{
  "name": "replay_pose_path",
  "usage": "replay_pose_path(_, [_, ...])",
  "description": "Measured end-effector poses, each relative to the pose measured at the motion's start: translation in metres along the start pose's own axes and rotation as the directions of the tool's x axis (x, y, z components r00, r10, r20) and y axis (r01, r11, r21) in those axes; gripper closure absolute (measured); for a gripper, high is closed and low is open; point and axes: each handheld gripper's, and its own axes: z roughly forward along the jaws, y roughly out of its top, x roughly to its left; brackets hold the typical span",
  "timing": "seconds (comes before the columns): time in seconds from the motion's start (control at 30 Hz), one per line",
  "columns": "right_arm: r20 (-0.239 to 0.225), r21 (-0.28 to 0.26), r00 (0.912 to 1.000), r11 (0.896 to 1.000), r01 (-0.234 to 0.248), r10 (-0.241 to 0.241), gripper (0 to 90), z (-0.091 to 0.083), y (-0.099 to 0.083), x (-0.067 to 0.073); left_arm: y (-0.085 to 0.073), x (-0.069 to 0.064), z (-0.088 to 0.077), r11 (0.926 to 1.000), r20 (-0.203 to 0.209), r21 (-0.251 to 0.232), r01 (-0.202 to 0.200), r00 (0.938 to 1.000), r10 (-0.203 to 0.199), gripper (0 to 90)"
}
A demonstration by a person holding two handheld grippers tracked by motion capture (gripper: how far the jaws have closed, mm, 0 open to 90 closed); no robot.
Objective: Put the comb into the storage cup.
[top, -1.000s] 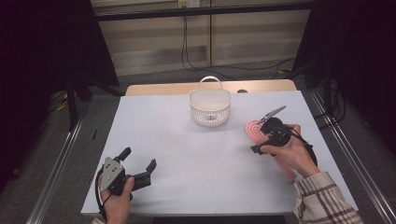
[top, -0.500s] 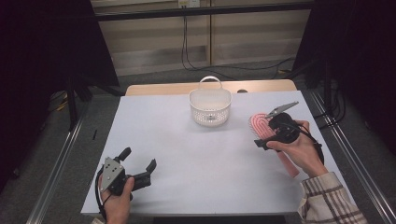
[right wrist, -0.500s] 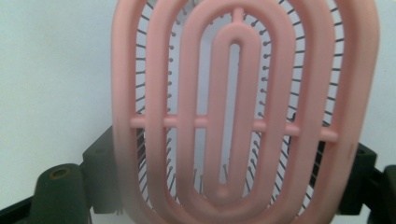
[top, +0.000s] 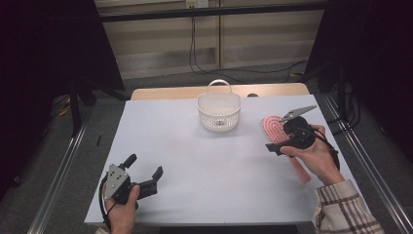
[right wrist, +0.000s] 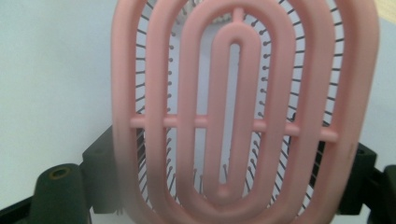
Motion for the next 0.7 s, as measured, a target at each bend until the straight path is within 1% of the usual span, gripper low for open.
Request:
replay_pose_path(0.07, [0.002, -0.013, 1.0000, 1.000, 0.008, -0.008, 19.1, -0.001, 0.000, 0.000, 0.000, 0.000, 0.000, 1.0000, -0.001, 0.000, -0.001, 1.0000, 0.001, 1.8])
replay_pose_path(0.2, [-0.025, -0.059, 0.9993, 0.998, 0.027, -0.028, 19.1, -0.004, 0.001, 0.000, 0.000, 0.000, 0.000, 1.0000, 0.000, 0.002, 0.000, 1.0000, 0.000, 1.7])
replay_pose_path(0.23, [-0.022, -0.064, 0.9994, 0.998, 0.025, -0.027, 19.1, -0.005, 0.002, 0.001, 0.000, 0.000, 0.000, 1.0000, -0.001, 0.000, -0.003, 1.0000, 0.003, 1.8])
replay_pose_path(0.3, [-0.033, -0.073, 0.9990, 0.997, 0.028, -0.030, 19.1, -0.007, 0.002, 0.001, 0.000, 0.000, 0.000, 1.0000, 0.000, 0.000, -0.001, 1.0000, 0.001, 1.7])
replay_pose_path(0.57, [-0.033, -0.127, 0.9990, 0.991, 0.027, -0.032, 19.0, -0.010, 0.003, 0.001, 0.000, 0.000, 0.000, 1.0000, -0.001, 0.002, -0.004, 1.0000, 0.004, 1.7])
replay_pose_path(0.7, [-0.025, -0.152, 0.9992, 0.988, 0.026, -0.030, 19.1, -0.012, 0.004, 0.001, 0.000, 0.000, 0.000, 1.0000, -0.001, 0.003, -0.003, 1.0000, 0.003, 1.7])
